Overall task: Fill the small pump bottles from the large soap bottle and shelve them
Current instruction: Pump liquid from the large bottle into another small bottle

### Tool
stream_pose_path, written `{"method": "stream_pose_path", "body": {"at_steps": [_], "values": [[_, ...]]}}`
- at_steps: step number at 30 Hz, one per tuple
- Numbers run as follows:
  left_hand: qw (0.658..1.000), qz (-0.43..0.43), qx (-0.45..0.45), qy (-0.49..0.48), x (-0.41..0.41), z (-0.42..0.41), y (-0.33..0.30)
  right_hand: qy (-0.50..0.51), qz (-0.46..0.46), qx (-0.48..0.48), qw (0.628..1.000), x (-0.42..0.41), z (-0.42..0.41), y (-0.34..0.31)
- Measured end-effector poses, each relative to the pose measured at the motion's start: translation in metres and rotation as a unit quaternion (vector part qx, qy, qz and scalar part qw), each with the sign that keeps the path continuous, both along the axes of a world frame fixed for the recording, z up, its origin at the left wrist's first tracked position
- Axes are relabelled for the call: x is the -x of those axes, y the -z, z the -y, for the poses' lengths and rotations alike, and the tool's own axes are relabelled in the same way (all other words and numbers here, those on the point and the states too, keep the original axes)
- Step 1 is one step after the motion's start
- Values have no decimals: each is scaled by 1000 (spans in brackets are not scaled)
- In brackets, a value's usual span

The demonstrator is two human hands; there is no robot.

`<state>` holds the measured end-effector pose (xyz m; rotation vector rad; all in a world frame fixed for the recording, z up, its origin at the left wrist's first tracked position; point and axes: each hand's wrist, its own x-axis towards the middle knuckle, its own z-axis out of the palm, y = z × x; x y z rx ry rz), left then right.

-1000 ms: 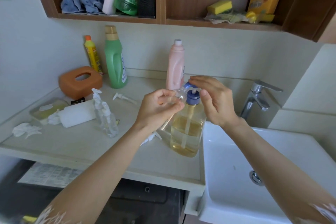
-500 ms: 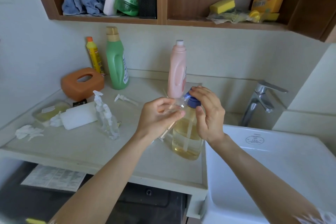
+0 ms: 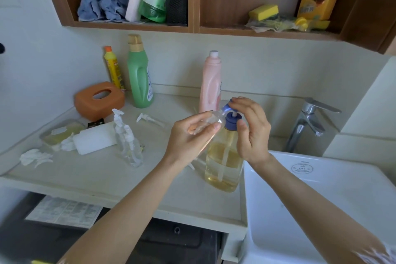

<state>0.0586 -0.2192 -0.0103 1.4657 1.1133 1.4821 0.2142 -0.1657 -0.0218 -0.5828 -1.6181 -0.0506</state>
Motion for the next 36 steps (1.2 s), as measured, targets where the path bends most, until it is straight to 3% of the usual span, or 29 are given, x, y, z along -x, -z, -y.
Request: {"method": "stream_pose_path", "body": {"at_steps": [8, 19, 27, 36], "values": [[1000, -17, 18, 7, 4, -1, 8, 26, -18, 17, 999, 5, -1, 11], [999, -1, -3, -48, -2, 0, 6, 40, 57, 57, 996, -5, 12, -19], [999, 13, -13, -33, -4, 2, 10, 33, 21, -2, 999, 7, 8, 7], [999, 11, 26, -37, 1, 5, 14, 83, 47, 68, 993, 13, 19, 1]]}}
